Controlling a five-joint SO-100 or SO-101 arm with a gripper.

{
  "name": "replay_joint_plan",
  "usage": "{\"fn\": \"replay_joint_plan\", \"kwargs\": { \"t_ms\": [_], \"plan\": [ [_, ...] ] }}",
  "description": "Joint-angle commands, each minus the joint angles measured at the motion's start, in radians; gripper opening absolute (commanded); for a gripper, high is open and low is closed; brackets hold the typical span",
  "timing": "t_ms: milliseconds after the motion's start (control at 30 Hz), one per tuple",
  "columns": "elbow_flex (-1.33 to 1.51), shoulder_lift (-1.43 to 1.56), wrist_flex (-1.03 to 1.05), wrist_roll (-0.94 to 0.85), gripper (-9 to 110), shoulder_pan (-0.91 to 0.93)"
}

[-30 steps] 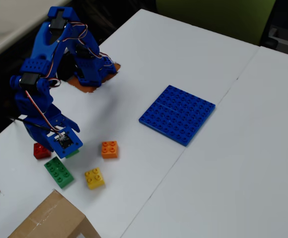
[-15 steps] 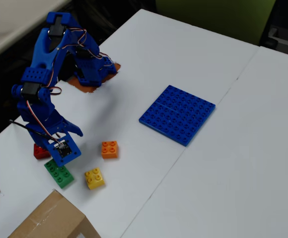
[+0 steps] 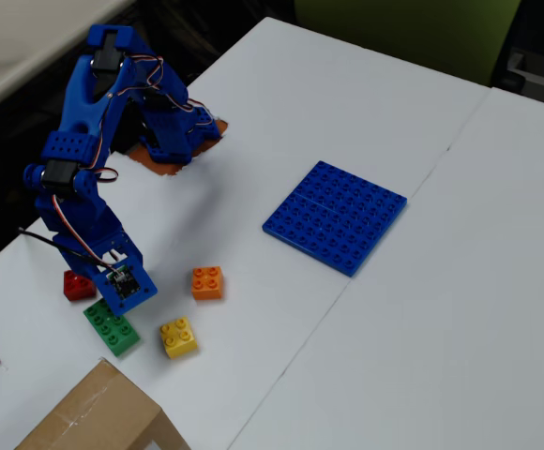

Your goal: Pick up the 2x2 green block and go up the 8x8 blue block.

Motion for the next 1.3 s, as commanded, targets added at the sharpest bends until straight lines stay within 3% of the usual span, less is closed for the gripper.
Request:
{"fn": "replay_joint_plan", "kwargs": {
  "t_ms": [0,233,667,1267],
  "plan": [
    [-0.041,0.003,0.012,0.003,14,-0.012],
    [-0.04,0.002,0.048,0.005,0,-0.034],
    [-0.36,0.11,0.46,0.149,0,-0.161],
    [-0.333,0.393,0.589,0.548,0,-0.719]
  ]
}}
